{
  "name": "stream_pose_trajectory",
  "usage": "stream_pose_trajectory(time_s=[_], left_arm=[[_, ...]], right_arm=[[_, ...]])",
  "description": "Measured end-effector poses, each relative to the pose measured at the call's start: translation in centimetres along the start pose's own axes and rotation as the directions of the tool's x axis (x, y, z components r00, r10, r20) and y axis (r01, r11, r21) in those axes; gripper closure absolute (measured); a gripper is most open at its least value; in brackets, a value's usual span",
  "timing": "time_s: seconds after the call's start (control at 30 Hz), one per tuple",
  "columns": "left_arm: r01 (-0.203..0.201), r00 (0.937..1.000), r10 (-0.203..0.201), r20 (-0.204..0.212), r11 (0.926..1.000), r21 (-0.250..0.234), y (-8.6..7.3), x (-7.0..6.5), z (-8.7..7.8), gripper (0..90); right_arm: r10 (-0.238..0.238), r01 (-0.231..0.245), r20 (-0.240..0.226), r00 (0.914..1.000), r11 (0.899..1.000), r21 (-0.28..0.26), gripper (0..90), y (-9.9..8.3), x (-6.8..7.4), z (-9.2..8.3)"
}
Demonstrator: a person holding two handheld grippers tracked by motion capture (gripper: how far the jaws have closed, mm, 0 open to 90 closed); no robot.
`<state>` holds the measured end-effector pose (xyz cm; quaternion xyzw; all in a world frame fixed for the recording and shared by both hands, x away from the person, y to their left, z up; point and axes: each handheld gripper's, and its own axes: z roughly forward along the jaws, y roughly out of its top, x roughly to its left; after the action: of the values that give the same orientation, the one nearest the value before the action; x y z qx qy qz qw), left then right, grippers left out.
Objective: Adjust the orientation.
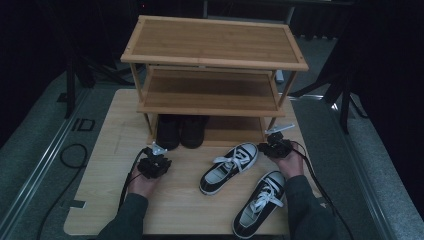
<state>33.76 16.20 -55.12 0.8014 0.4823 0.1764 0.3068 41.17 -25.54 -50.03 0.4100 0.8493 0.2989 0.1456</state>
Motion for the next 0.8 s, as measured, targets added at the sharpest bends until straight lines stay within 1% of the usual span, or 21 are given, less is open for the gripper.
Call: stream_pose_trajectory(time_s=[0.07,0.1,0.2,0.27,0.3,0.37,0.4,0.5,0.53,0.57,0.6,0.63,0.67,0.8], left_arm=[[0.0,1.0,0.0,0.0,1.0,0.0,0.0,0.0,0.0,77.4],[-0.002,1.0,0.002,0.0,1.0,0.0,0.0,-0.1,0.0,76.8],[-0.003,1.0,0.003,0.002,1.0,-0.001,0.0,-0.1,0.0,76.6],[-0.002,1.0,0.002,0.003,1.0,-0.001,0.0,-0.1,0.0,76.6],[-0.001,1.0,0.001,0.004,1.0,-0.001,0.0,0.0,0.0,76.3],[-0.001,1.0,0.001,0.004,1.0,-0.001,0.0,0.0,0.0,75.7],[-0.001,1.0,0.001,0.004,1.0,-0.001,0.0,0.0,0.0,75.6],[-0.006,1.0,0.006,0.004,1.0,0.0,-0.1,-0.1,0.0,75.5],[-0.006,1.0,0.006,0.004,1.0,0.0,-0.1,-0.1,0.0,75.4],[-0.005,1.0,0.005,0.004,1.0,0.0,-0.1,0.0,0.0,75.4],[-0.005,1.0,0.005,0.005,1.0,0.0,-0.1,0.0,0.0,75.2],[-0.004,1.0,0.004,0.004,1.0,-0.001,-0.1,0.0,0.0,75.0],[-0.004,1.0,0.004,0.004,1.0,-0.001,-0.1,0.0,0.0,74.7],[-0.003,1.0,0.003,0.007,1.0,-0.003,-0.1,0.0,0.0,74.5]], right_arm=[[-0.007,0.007,0.0,1.0,1.0,0.004,81.5,0.0,0.1,-0.2],[-0.036,0.036,-0.003,0.9993,0.999,0.009,79.8,-0.1,0.3,-0.5],[-0.047,0.047,-0.027,0.9986,0.999,0.01,79.3,0.0,0.8,-0.9],[-0.048,0.048,-0.029,0.9984,0.999,0.011,79.0,0.0,1.0,-1.0],[-0.061,0.061,-0.034,0.9976,0.998,0.012,78.5,0.0,1.4,-1.3],[-0.069,0.07,-0.043,0.9967,0.997,0.012,78.4,0.1,1.9,-1.6],[-0.069,0.07,-0.043,0.9967,0.997,0.012,78.4,0.1,1.9,-1.6],[-0.077,0.077,-0.059,0.9953,0.997,0.002,77.4,0.1,2.5,-2.3],[-0.077,0.077,-0.059,0.9953,0.997,0.002,77.4,0.1,2.5,-2.3],[-0.09,0.091,-0.057,0.9943,0.996,0.009,77.3,0.1,2.8,-2.6],[-0.088,0.089,-0.062,0.9942,0.996,0.011,77.3,0.0,3.0,-2.7],[-0.099,0.1,-0.06,0.9933,0.995,0.015,77.3,0.0,3.1,-2.8],[-0.099,0.1,-0.06,0.9933,0.995,0.015,77.3,0.0,3.1,-2.8],[-0.128,0.129,-0.061,0.9899,0.991,0.018,77.7,-0.1,3.9,-3.3]])
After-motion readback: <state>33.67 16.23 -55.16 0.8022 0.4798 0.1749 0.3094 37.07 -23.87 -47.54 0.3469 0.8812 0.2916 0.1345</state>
